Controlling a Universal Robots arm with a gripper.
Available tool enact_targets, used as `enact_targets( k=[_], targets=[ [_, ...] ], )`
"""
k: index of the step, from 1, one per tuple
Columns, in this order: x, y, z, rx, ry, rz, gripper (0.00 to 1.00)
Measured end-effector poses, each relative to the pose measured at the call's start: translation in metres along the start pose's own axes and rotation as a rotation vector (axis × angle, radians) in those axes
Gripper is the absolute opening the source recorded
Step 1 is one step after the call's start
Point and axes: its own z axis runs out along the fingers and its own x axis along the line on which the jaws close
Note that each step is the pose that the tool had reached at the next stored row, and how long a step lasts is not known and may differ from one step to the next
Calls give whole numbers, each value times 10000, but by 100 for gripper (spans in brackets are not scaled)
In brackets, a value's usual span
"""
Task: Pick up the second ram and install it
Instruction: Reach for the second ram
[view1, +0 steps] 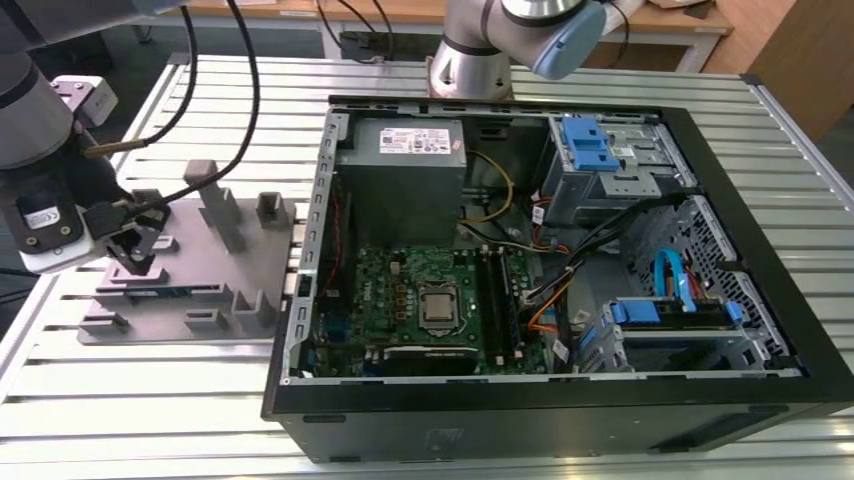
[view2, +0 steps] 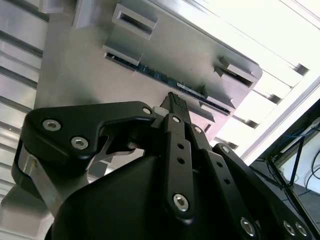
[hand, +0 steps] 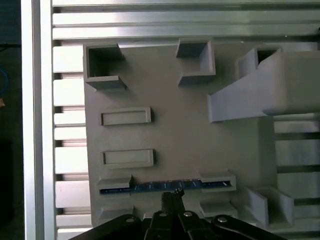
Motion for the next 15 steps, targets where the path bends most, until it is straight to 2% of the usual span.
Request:
enact_targets(
  k=[2,4,8,15],
  targets=[
    [-10,-1,36,9,4,-44,11],
    [-27,-1,62,54,13,-119,11],
    [-41,2,112,231,10,-193,11],
    [-93,27,225,248,50,-192,11]
  ],
)
